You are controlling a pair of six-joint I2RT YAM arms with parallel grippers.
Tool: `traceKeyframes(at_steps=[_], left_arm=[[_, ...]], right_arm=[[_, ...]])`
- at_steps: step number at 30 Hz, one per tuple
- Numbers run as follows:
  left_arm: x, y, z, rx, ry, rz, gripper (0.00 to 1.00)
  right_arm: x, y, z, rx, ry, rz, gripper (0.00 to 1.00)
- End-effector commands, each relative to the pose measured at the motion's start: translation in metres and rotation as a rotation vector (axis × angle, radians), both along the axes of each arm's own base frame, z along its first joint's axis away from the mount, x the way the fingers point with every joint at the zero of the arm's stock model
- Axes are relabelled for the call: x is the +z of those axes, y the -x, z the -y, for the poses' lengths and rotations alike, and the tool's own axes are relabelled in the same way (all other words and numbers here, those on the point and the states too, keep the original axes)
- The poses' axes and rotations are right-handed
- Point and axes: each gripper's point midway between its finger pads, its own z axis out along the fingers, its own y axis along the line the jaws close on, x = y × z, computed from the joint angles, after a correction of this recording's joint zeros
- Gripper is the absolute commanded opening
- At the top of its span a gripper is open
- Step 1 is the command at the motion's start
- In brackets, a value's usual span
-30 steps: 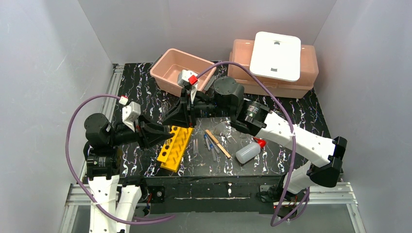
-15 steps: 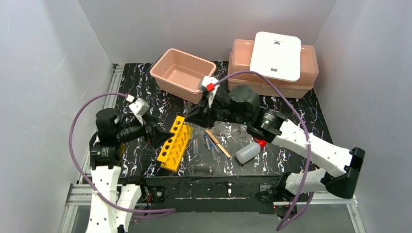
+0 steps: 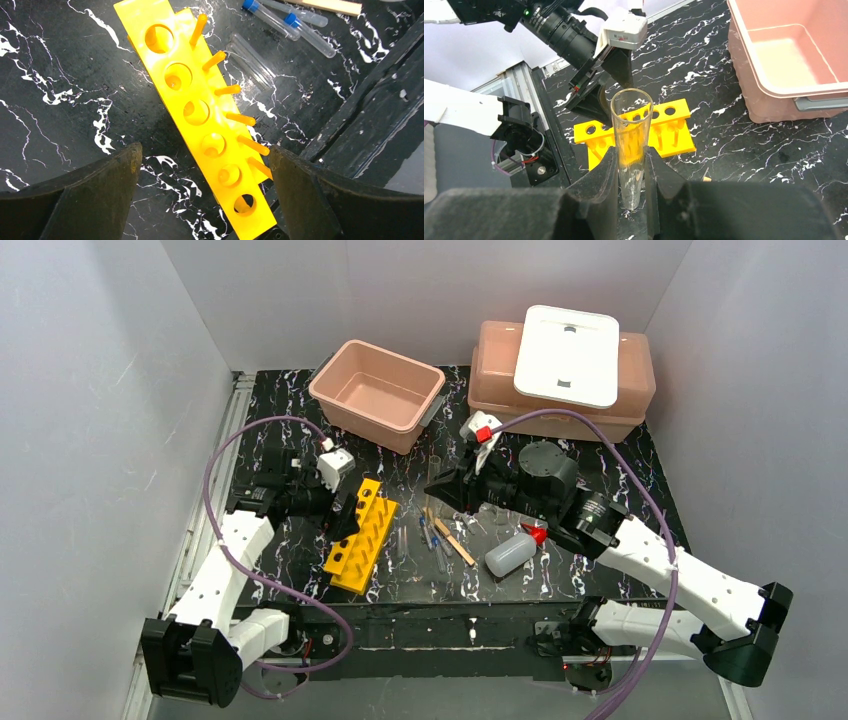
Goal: Organize the chemistry lab equipment
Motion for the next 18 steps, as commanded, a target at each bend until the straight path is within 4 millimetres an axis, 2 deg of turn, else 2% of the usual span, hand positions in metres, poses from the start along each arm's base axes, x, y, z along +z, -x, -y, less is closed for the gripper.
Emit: traceKeyframes(at_steps=[1, 8, 18], left_arm=[[-0.007, 0.003, -0.003, -0.016, -0.082, 0.04, 0.98], [-0.031, 0.003, -0.008, 0.01, -0.158, 0.028, 0.98], [-0.04, 0.003, 0.0, -0.042, -0.185, 0.013, 0.97]], right_arm=[[0.02, -0.006, 0.008, -0.05, -0.075, 0.029, 0.01], [0.016, -0.005, 0.007, -0.047, -0.072, 0.014, 0.01], [0.018, -0.006, 0.004, -0.046, -0.084, 0.003, 0.01]])
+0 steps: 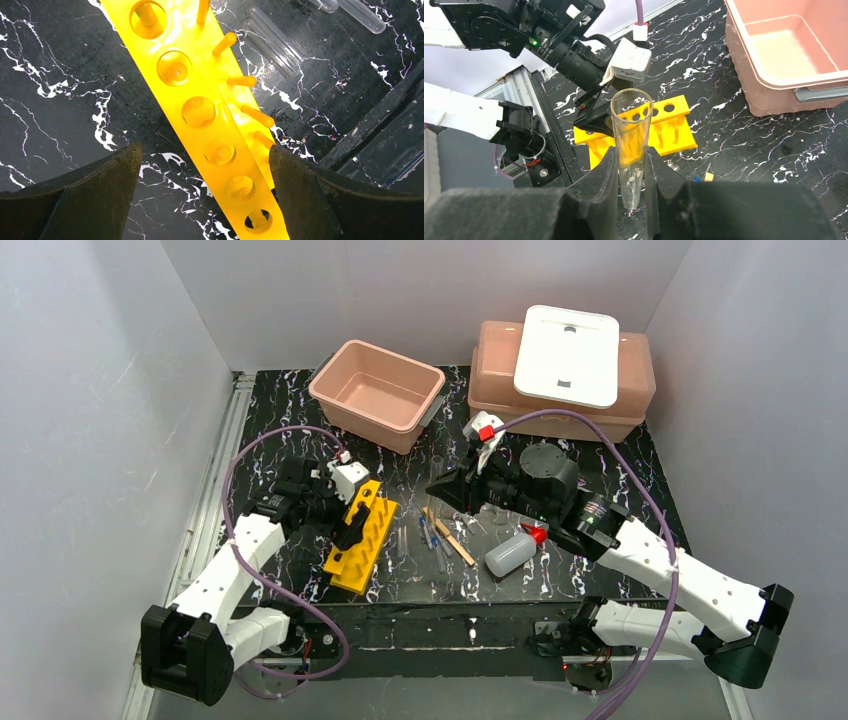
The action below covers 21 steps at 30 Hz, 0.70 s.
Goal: Organize the chemistry lab equipment
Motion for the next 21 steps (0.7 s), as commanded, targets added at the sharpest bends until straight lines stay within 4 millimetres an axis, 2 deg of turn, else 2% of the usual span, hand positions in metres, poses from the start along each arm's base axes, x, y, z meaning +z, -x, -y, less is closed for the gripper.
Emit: traceKeyframes(at_steps=[1, 3, 10, 21], left_arm=[[-0.007, 0.0, 0.0, -0.027, -0.026, -0.007, 0.96], [-0.011, 0.0, -0.002, -0.041, -0.038, -0.009, 0.92], [-0.012, -0.004, -0.002, -0.101, -0.063, 0.032, 0.66], [-0.009, -0.014, 0.006, -0.227, -0.1, 0.072, 0.57]], right_arm=[[0.021, -0.004, -0.002, -0.011, -0.068, 0.037, 0.01], [0.02, -0.004, -0.001, -0.015, -0.065, 0.036, 0.01], [0.021, -0.006, 0.002, -0.028, -0.073, 0.046, 0.01], [0.009, -0.008, 0.004, -0.04, -0.061, 0.039, 0.01]])
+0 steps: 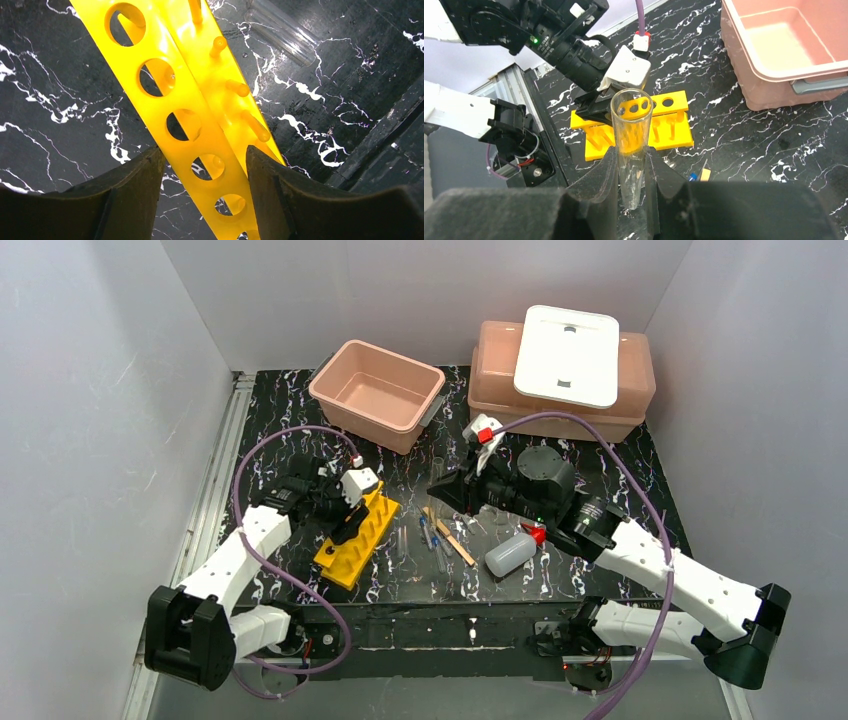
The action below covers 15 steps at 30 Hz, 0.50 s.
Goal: Organize the chemistry lab equipment
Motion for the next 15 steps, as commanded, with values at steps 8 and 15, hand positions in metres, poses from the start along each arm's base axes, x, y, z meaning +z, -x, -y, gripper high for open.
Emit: traceKeyframes(at_steps=[8, 15], left_arm=[[0.013, -0.015, 0.023, -0.203, -0.025, 0.032, 0.54], [0.013, -0.024, 0.027, -0.272, -0.072, 0.075, 0.77]], right_arm=[[0.009, -0.006, 0.013, -0.055, -0.061, 0.039, 0.01], [0.0, -0.01, 0.013, -0.061, -0.031, 0.035, 0.01]])
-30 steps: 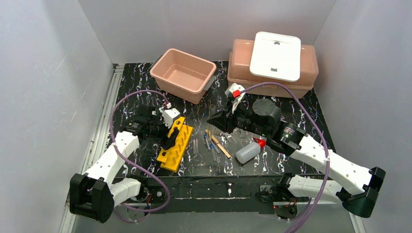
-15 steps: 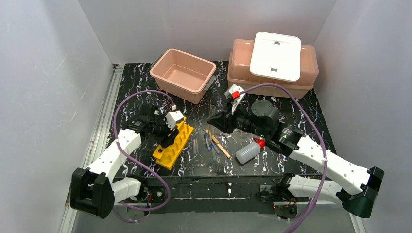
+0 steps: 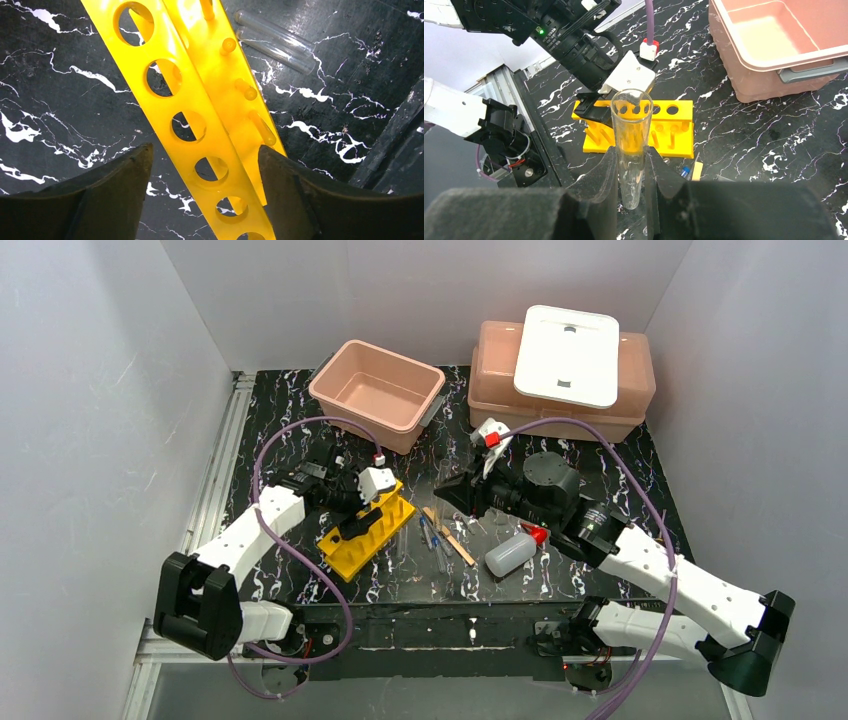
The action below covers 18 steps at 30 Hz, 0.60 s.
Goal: Organize the chemistry lab equipment
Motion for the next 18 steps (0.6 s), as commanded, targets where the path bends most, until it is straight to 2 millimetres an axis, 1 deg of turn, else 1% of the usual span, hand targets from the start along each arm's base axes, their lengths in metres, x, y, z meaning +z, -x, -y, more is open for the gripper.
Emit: traceKeyframes(at_steps=[1, 3, 4, 5, 8, 11, 12, 14, 16, 18], left_arm=[[0.013, -0.009, 0.002, -0.058, -0.02, 0.057, 0.8], [0.021, -0.017, 0.001, -0.053, -0.031, 0.091, 0.87], [0.025, -0.02, 0.001, -0.048, -0.032, 0.107, 0.94], [0.03, -0.023, 0.002, -0.044, -0.028, 0.118, 0.98], [0.053, -0.031, 0.006, -0.022, -0.002, 0.157, 0.98], [0.08, -0.036, 0.007, 0.002, 0.017, 0.192, 0.98], [0.092, -0.037, 0.006, 0.013, 0.022, 0.213, 0.98], [0.116, -0.036, 0.0, 0.056, 0.039, 0.246, 0.98], [0.14, -0.033, -0.01, 0.133, 0.081, 0.261, 0.98], [0.155, -0.028, -0.029, 0.253, 0.13, 0.249, 0.98]], right_arm=[[0.013, -0.006, 0.0, -0.017, -0.036, 0.04, 0.01], [0.013, -0.008, -0.004, -0.01, -0.032, 0.04, 0.01], [0.013, -0.009, -0.006, -0.006, -0.029, 0.04, 0.01], [0.014, -0.01, -0.008, -0.002, -0.029, 0.041, 0.01], [0.017, -0.014, -0.018, 0.011, -0.03, 0.042, 0.01], [0.016, -0.018, -0.028, 0.031, -0.017, 0.037, 0.01], [0.019, -0.019, -0.033, 0.042, -0.024, 0.045, 0.01], [0.024, -0.021, -0.045, 0.073, -0.044, 0.055, 0.01], [0.027, -0.022, -0.059, 0.113, -0.06, 0.064, 0.01], [0.031, -0.022, -0.077, 0.167, -0.075, 0.092, 0.01]])
